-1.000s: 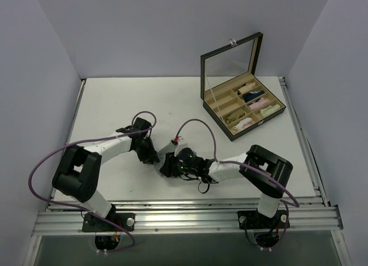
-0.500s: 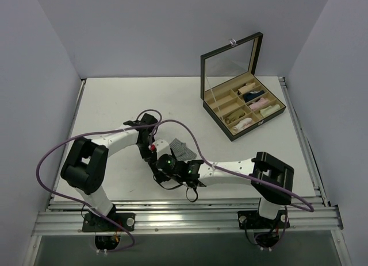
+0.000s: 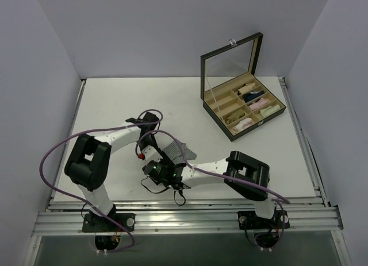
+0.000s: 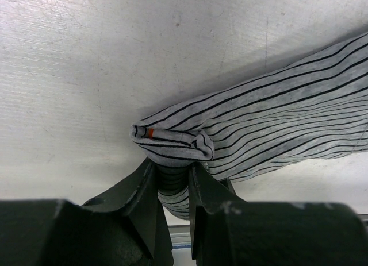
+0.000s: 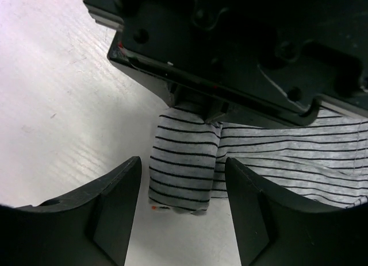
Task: Roll the underwear
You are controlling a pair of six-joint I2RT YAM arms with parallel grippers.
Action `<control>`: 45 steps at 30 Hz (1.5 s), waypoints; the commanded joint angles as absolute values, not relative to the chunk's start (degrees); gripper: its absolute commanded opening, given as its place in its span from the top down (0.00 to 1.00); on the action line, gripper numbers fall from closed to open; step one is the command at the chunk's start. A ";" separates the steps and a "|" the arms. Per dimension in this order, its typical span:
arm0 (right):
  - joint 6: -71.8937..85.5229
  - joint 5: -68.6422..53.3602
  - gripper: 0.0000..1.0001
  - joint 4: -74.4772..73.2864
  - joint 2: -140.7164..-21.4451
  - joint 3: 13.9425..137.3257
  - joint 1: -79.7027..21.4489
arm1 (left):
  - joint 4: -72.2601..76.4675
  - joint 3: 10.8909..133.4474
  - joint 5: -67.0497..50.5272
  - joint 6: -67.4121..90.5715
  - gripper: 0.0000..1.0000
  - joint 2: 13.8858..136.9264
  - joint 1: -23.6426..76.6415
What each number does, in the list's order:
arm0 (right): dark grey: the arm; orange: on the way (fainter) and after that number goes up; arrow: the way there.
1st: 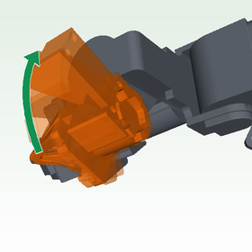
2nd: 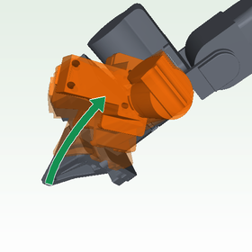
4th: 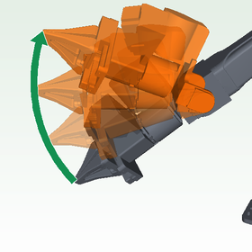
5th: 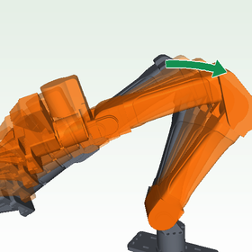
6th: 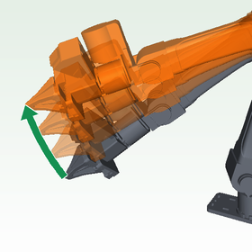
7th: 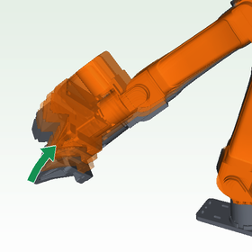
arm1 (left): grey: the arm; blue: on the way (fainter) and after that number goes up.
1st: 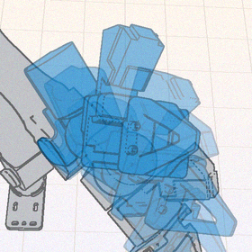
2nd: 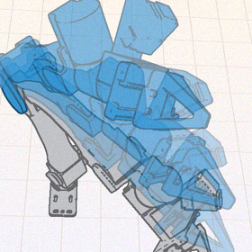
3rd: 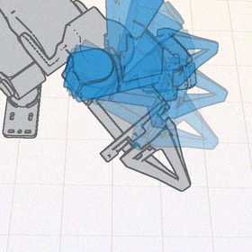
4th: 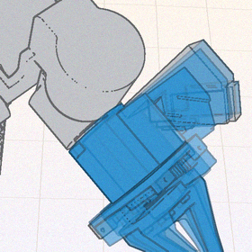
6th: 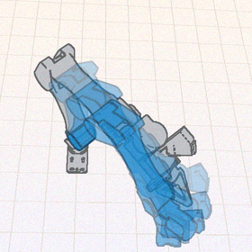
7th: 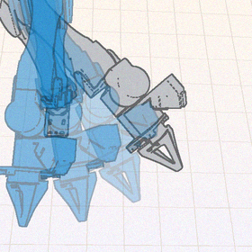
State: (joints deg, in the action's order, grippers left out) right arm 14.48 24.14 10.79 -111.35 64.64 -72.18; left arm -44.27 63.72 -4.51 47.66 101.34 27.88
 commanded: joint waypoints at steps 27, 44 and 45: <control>35.51 -13.53 1.00 42.54 -112.41 37.18 -58.98 | -42.11 55.37 -9.05 47.99 0.40 87.72 20.04; 35.77 -18.81 1.00 40.87 -116.10 40.96 -57.75 | -32.78 50.98 -9.05 48.34 0.36 84.90 20.57; 35.77 -18.81 1.00 40.87 -116.19 41.13 -57.66 | -33.04 50.80 -9.05 47.99 0.36 85.42 20.57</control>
